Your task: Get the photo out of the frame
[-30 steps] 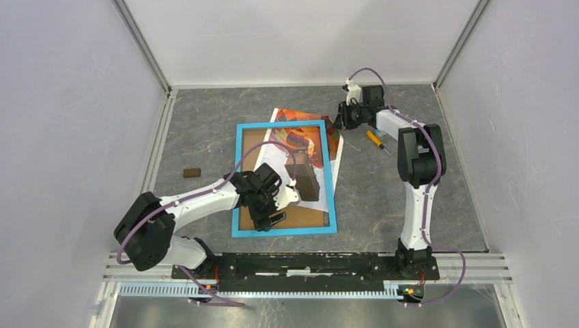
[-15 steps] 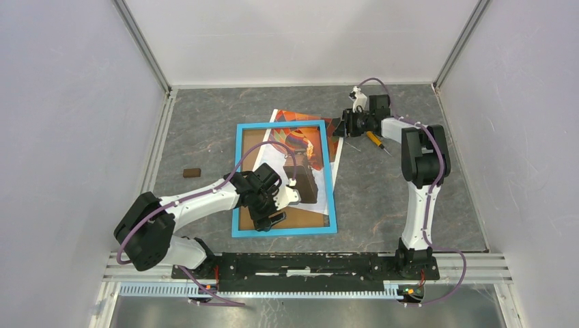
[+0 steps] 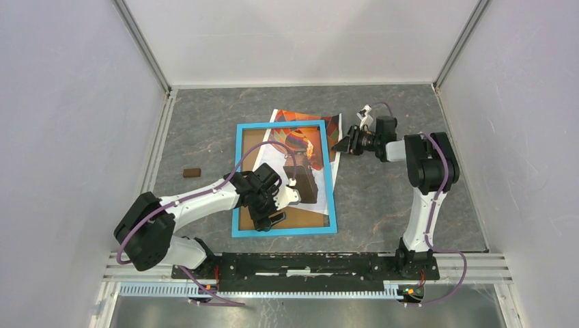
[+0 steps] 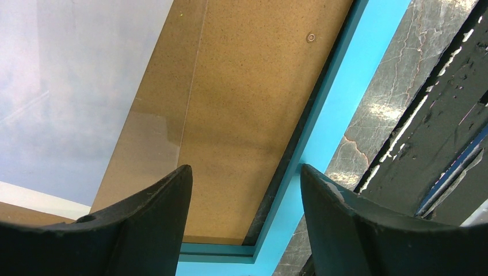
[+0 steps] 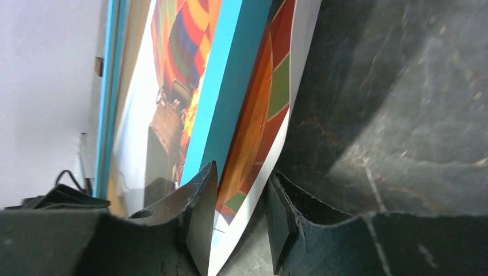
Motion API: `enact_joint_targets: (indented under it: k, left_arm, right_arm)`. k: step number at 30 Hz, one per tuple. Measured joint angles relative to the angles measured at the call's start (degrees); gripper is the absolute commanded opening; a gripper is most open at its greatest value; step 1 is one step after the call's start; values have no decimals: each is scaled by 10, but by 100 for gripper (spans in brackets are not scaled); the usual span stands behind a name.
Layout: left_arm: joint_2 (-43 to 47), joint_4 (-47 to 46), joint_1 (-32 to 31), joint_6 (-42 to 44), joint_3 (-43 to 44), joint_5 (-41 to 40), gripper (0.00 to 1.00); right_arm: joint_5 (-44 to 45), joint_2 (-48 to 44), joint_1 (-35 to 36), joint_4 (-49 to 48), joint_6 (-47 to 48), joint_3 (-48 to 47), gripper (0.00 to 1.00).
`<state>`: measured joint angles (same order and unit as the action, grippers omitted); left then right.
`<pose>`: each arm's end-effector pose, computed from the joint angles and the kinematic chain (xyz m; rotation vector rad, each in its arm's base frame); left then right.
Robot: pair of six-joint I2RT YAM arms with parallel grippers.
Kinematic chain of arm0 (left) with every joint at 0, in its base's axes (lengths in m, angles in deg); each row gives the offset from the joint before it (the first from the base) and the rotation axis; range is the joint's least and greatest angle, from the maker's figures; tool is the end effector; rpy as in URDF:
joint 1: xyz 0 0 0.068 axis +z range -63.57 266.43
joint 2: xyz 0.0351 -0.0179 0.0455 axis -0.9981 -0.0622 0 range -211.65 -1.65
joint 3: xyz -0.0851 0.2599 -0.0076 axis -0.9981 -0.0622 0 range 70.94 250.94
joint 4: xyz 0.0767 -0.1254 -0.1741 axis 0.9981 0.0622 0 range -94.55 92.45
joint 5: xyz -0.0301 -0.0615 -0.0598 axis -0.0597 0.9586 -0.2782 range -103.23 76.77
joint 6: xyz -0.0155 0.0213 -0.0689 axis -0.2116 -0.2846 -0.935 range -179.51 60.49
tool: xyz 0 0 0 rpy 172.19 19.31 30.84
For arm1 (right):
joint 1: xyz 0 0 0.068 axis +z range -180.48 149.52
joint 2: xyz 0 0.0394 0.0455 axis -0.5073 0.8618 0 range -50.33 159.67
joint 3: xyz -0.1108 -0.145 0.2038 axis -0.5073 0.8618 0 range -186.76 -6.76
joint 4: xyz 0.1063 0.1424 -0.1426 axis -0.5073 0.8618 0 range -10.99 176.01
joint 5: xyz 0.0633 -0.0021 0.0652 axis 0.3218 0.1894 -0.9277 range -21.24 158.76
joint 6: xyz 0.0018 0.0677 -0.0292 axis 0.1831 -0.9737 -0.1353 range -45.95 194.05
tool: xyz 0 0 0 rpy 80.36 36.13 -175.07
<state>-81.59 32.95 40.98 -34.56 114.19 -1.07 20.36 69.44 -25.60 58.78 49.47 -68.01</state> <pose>0.1406 -0.1614 0.1684 1.6979 2.3327 -0.3737 0.3965 0.0802 0.1255 -0.0954 2.2380 1.2208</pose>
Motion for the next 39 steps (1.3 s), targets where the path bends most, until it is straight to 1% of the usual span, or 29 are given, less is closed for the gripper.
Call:
enact_joint_targets:
  k: [1,4,5,8,12,16,20,25,29,30,34,39]
  left_arm:
    - [0,0,0,0,0,0,75]
    - [0,0,0,0,1,0,75]
    - [-1,0,0,0,1,0,75]
    - [-1,0,0,0,1,0,76]
    - [0,0,0,0,1,-1,80]
    - [1,-2,0,0,0,-7,83]
    - [2,-3,0,0,-1,-12,84]
    - [7,-6,0,0,-3,-14,87]
    - [15,-12,0,0,-9,-19,94]
    - [16,-14,0,0,-10,-22,99]
    - [17,-16,1,0,-10,-30,100]
    - [20,-16,4,0,-10,-30,100]
  right_arm:
    - [-5,-5,1,-29,-23,23,39]
    - [-8,-6,2,-77,-66,49,35]
    - [-7,-6,3,-89,-78,55,30]
    - [0,-5,7,-108,-97,69,0]
    - [8,-5,11,-87,-93,70,0]
    - [30,-20,14,12,-30,33,0]
    - [82,-59,17,140,56,-14,0]
    - [131,-106,5,235,128,-55,0]
    - [147,-133,-14,285,162,-75,0]
    - [149,-139,-21,299,170,-82,0]
    - [150,-158,-40,343,196,-111,0]
    - [149,-205,-59,390,229,-139,0]
